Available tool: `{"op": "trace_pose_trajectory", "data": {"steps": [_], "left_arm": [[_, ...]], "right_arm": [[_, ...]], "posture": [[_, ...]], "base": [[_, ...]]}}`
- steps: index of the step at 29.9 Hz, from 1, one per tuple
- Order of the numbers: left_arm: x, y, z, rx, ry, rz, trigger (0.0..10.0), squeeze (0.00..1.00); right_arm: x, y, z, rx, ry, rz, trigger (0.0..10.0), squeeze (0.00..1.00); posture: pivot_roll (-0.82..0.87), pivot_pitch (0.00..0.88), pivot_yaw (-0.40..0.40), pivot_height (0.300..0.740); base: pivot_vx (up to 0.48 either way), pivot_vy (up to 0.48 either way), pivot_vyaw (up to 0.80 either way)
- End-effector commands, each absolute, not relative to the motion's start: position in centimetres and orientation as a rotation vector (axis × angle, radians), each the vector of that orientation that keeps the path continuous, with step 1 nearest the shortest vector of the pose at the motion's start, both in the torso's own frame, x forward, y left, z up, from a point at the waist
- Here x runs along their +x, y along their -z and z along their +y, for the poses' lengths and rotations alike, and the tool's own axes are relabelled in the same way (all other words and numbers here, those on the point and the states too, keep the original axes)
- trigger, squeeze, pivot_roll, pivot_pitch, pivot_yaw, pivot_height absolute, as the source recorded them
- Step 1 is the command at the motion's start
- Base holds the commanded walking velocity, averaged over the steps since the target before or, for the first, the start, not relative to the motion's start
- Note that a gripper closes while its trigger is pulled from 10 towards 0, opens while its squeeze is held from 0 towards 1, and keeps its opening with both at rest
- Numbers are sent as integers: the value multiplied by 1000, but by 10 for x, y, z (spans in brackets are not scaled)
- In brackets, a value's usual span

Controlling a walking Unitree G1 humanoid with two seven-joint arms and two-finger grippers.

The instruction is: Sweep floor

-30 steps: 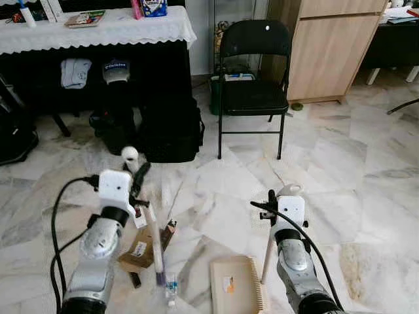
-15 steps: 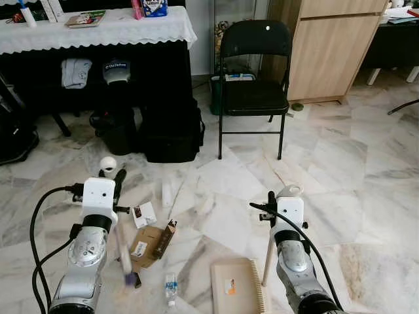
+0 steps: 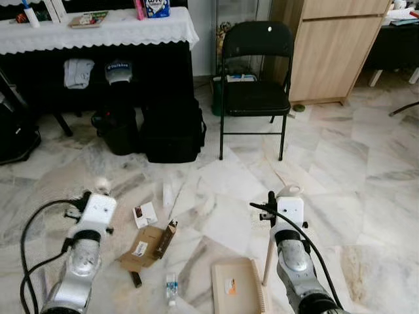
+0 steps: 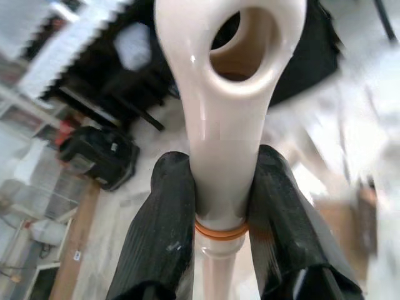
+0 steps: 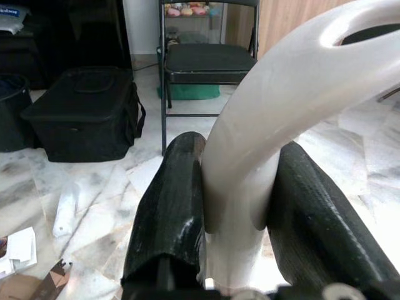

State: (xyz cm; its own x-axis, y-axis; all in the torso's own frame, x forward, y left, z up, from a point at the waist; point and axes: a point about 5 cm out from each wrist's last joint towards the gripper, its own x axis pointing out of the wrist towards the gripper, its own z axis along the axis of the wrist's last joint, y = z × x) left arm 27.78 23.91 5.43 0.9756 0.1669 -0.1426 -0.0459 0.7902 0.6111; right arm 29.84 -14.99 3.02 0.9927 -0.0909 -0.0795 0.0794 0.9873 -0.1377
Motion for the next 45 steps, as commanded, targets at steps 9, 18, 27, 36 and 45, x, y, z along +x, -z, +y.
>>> {"op": "trace_pose_trajectory", "data": {"steps": [9, 18, 27, 36, 45], "left_arm": [[283, -55, 231, 583, -85, 191, 10000, 0], [289, -54, 222, 453, 10, 261, 10000, 0], [289, -54, 210, 390, 64, 248, 10000, 0], [286, -47, 206, 400, 156, 317, 10000, 0], [281, -44, 194, 216, 242, 312, 10000, 0]], "right_arm": [[304, -39, -147, -143, 73, 45, 10000, 0], [305, -39, -151, -149, 83, 46, 10000, 0], [304, -38, -148, -146, 81, 48, 10000, 0], [305, -39, -149, -147, 82, 46, 10000, 0], [305, -39, -148, -147, 79, 44, 10000, 0]], "posture": [[101, 12, 46, 740], [108, 19, 46, 740], [104, 17, 47, 740], [105, 7, 47, 740], [106, 0, 44, 740]], "base": [[0, 0, 0], [0, 0, 0], [0, 0, 0], [0, 0, 0], [0, 0, 0]]}}
